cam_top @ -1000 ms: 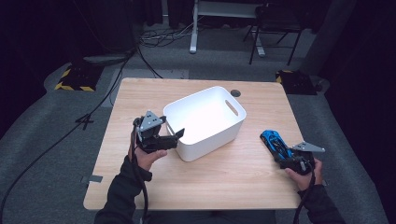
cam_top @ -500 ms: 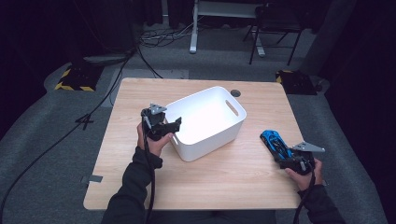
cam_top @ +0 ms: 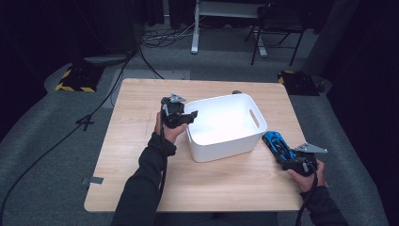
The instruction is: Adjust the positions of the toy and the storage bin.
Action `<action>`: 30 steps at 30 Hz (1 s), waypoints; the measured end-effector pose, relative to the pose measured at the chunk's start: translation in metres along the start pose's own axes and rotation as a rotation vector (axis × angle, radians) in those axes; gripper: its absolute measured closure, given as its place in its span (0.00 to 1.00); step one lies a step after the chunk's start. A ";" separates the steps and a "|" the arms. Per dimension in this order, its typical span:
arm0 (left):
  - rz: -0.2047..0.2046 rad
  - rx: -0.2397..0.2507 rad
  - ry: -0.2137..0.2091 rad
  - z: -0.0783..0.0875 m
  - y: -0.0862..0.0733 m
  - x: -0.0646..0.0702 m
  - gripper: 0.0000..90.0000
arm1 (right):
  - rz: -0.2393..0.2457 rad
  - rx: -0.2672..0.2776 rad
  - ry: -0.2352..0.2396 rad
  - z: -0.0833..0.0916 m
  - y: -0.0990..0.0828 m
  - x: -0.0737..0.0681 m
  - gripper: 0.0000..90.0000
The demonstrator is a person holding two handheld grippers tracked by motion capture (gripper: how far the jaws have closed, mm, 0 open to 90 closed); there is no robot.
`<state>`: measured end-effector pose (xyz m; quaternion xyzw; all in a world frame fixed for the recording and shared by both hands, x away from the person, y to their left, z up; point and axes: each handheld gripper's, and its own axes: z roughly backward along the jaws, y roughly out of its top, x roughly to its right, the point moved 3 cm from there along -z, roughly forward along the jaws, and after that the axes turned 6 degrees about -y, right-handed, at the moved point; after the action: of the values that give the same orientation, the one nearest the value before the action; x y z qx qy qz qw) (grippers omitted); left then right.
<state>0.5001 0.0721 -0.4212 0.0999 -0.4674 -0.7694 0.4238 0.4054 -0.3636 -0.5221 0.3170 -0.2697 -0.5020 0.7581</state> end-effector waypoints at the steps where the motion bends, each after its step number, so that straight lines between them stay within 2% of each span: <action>1: -0.008 -0.006 -0.011 -0.005 0.003 0.002 0.54 | 0.000 0.000 0.000 0.000 0.000 0.000 0.27; 4: -0.025 -0.019 -0.033 -0.021 0.012 0.010 0.55 | -0.002 -0.001 -0.001 0.000 0.000 0.000 0.27; 7: -0.028 -0.020 -0.037 -0.027 0.015 0.012 0.54 | -0.002 -0.002 0.000 0.000 0.000 0.000 0.27; 8: -0.031 -0.025 -0.038 -0.029 0.016 0.013 0.50 | -0.002 -0.002 0.000 0.000 0.000 0.000 0.27; 9: -0.032 -0.027 -0.034 -0.030 0.016 0.014 0.50 | -0.002 -0.002 0.000 0.000 0.000 0.000 0.27; 10: -0.047 -0.034 -0.040 -0.030 0.016 0.015 0.47 | -0.005 -0.001 -0.001 0.000 0.000 0.000 0.27; 11: -0.053 -0.025 -0.040 -0.028 0.016 0.016 0.39 | -0.004 -0.003 0.000 0.000 0.000 0.000 0.27; 15: -0.084 0.021 -0.064 -0.013 0.016 0.021 0.34 | -0.003 -0.002 0.002 0.000 0.000 0.000 0.27; 17: -0.121 0.033 -0.077 -0.001 0.017 0.023 0.31 | -0.004 -0.003 0.001 0.000 0.000 0.000 0.27; 22: -0.171 0.077 -0.064 0.028 0.016 0.027 0.24 | -0.006 -0.003 0.001 0.000 0.000 0.000 0.27; 26: -0.195 0.080 -0.048 0.043 0.009 0.027 0.20 | -0.006 -0.002 0.000 0.000 0.000 0.000 0.27; 28: -0.218 0.055 -0.047 0.047 0.003 0.027 0.18 | -0.006 -0.002 0.000 0.000 0.000 0.000 0.27; 30: -0.228 0.052 -0.033 0.049 -0.002 0.028 0.18 | -0.006 -0.002 0.000 0.000 0.000 0.000 0.27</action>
<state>0.4550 0.0832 -0.3890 0.1506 -0.4796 -0.8020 0.3228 0.4053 -0.3636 -0.5222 0.3173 -0.2681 -0.5045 0.7569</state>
